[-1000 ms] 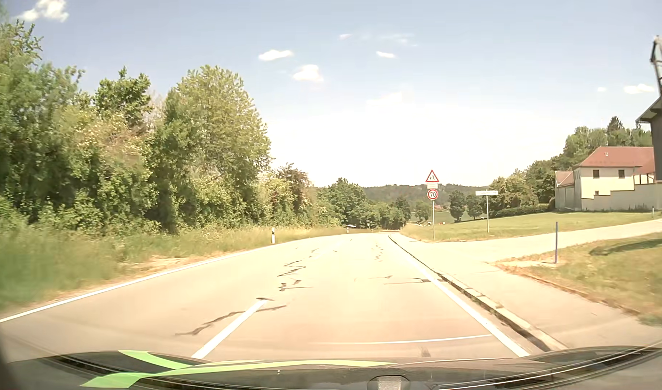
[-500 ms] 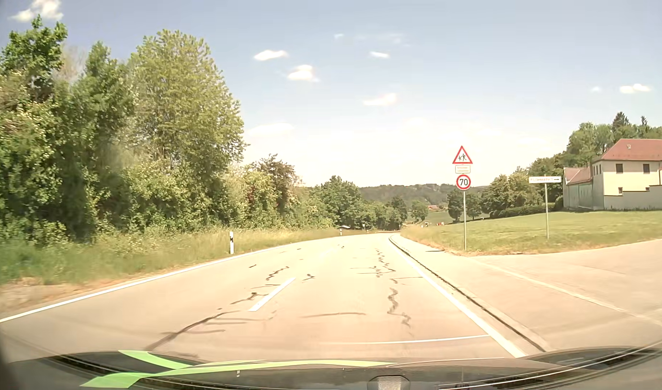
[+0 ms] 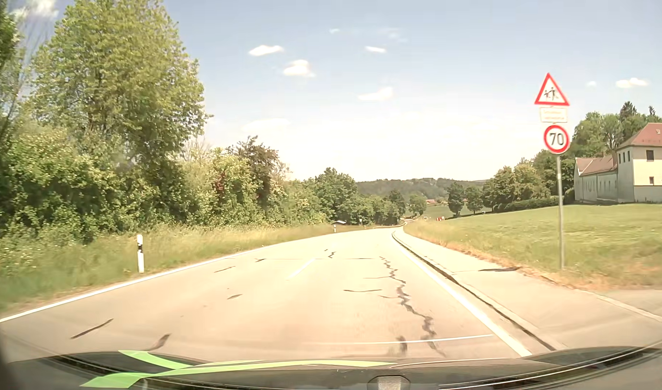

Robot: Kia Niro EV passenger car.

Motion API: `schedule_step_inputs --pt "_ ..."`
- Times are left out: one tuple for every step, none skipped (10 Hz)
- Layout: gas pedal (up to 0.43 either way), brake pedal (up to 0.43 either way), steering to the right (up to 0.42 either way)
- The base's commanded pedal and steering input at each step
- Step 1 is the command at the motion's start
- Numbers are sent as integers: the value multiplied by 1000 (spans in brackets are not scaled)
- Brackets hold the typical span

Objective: Follow the waypoints while adhering to traffic rules and regulations

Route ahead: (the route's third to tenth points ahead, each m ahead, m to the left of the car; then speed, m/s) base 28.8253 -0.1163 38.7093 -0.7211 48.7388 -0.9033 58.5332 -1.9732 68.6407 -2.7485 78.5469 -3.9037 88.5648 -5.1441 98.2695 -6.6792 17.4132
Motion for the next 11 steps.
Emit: schedule_step_inputs --pt "0 0 3" --pt "0 0 3" --pt "87 0 3" --pt "110 0 3" --pt "118 0 3" --pt "130 0 6" --pt "138 0 8" --pt "150 0 8" --pt "157 0 8" --pt "169 0 8" --pt "169 0 7"
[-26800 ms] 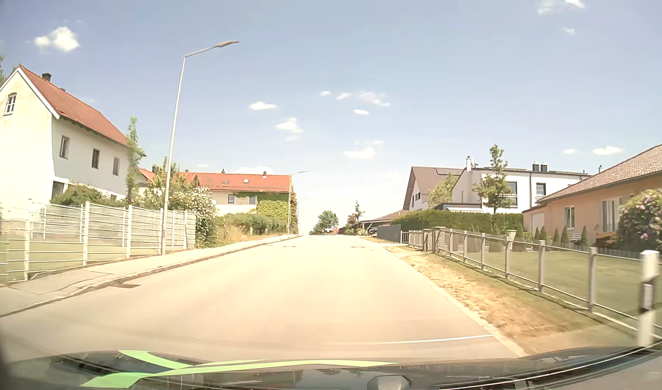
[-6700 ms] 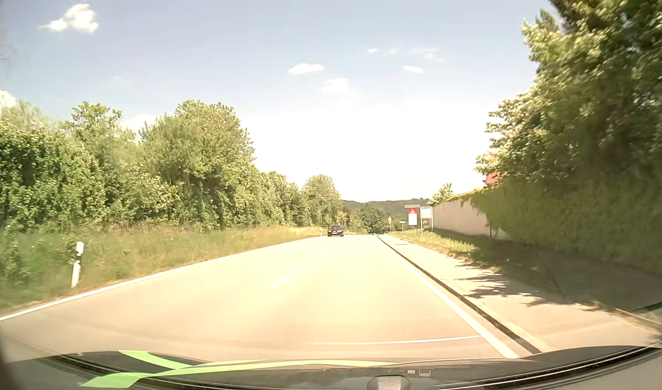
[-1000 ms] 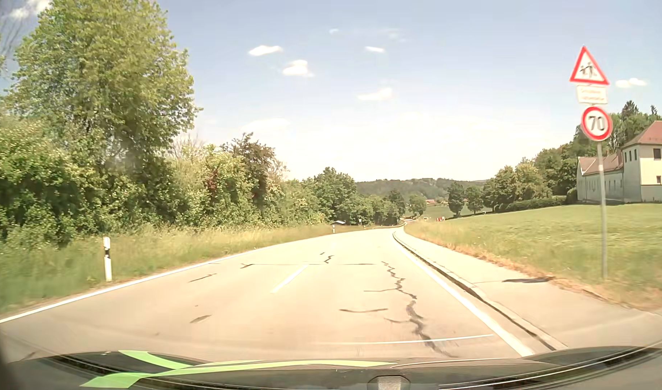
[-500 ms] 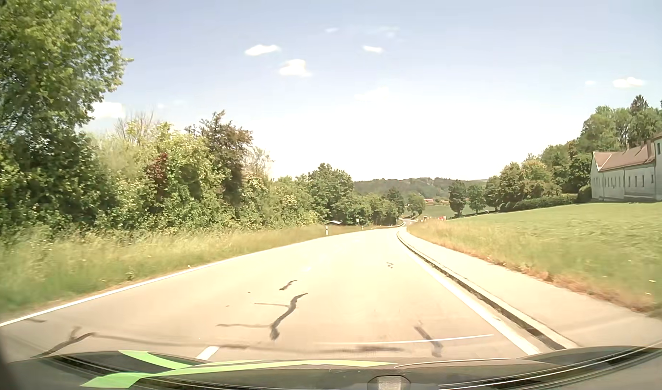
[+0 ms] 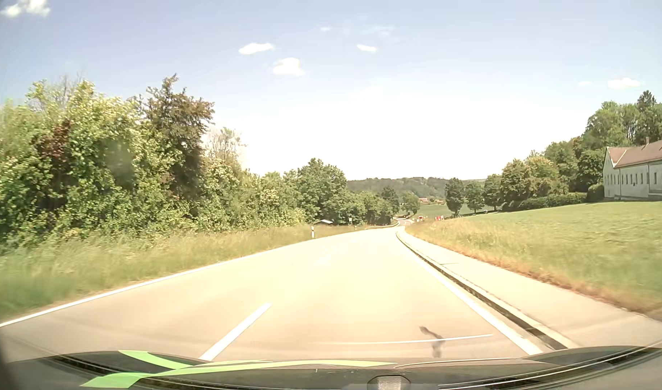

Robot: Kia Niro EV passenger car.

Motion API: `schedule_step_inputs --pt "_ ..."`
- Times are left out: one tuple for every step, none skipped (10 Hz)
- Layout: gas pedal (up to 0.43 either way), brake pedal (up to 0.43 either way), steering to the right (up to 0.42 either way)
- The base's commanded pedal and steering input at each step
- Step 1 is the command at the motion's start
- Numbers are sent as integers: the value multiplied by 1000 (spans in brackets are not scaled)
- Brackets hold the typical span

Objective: Follow the waypoints while adhering to traffic rules and regulations

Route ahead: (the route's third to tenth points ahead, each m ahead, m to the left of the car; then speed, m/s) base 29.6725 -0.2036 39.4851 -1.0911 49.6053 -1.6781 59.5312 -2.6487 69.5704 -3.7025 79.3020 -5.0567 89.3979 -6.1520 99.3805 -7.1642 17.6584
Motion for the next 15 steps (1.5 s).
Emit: schedule_step_inputs --pt "177 0 7" --pt "177 0 8" --pt "177 0 8" --pt "177 0 8" --pt "177 0 8" --pt "177 0 8" --pt "177 0 8" --pt "177 0 7" --pt "177 0 7" --pt "177 0 7" --pt "177 0 7" --pt "177 0 7" --pt "169 0 7" --pt "169 0 7" --pt "157 0 7"
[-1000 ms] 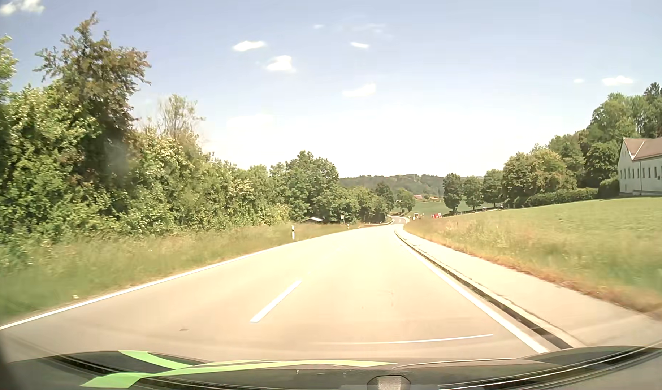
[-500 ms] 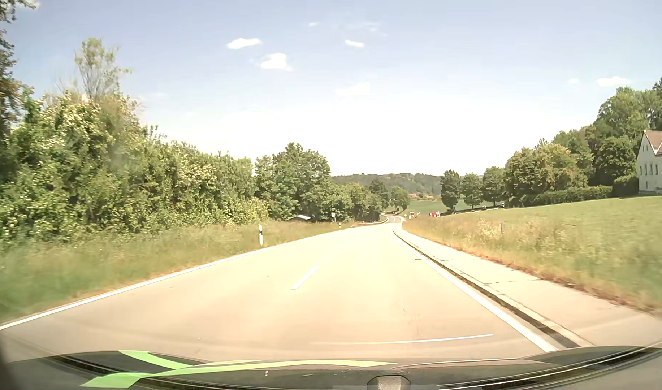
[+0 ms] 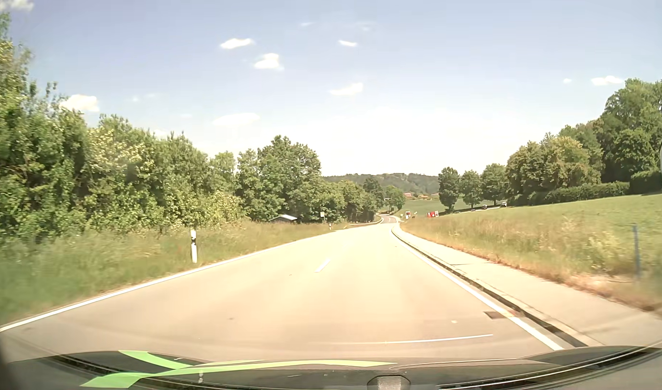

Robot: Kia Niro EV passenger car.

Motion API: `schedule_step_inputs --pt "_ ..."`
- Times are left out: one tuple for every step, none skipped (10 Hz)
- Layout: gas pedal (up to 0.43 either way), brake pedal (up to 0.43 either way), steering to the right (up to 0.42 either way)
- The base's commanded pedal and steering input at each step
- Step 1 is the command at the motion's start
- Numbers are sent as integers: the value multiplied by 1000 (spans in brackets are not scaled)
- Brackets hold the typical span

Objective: Follow the waypoints while adhering to traffic rules and regulations

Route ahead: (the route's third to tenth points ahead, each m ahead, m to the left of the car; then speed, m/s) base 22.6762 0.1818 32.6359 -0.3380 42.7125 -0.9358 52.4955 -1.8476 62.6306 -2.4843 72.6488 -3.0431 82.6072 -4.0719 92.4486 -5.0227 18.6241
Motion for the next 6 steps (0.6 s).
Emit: schedule_step_inputs --pt "118 0 7" --pt "110 0 7" --pt "110 0 7" --pt "110 0 7" --pt "110 0 7" --pt "118 0 7"
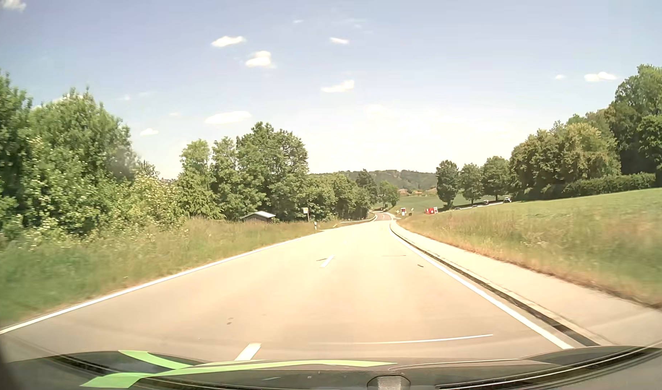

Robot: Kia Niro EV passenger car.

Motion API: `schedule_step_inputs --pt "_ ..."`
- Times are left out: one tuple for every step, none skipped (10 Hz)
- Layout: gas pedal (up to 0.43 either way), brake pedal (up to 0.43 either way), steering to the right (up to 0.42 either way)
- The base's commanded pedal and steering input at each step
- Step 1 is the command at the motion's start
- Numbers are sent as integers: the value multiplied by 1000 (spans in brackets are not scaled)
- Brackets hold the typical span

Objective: Follow the waypoints while adhering to traffic rules and regulations

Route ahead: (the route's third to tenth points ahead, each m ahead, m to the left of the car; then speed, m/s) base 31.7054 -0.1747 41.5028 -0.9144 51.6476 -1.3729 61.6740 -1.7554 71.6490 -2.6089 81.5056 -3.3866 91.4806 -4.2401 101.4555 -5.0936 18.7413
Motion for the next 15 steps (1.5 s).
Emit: schedule_step_inputs --pt "118 0 9" --pt "118 0 10" --pt "118 0 10" --pt "118 0 9" --pt "110 0 8" --pt "67 0 6" --pt "67 0 4" --pt "67 0 4" --pt "79 0 4" --pt "87 0 5" --pt "110 0 5" --pt "118 0 5" --pt "118 0 5" --pt "118 0 5" --pt "110 0 5"
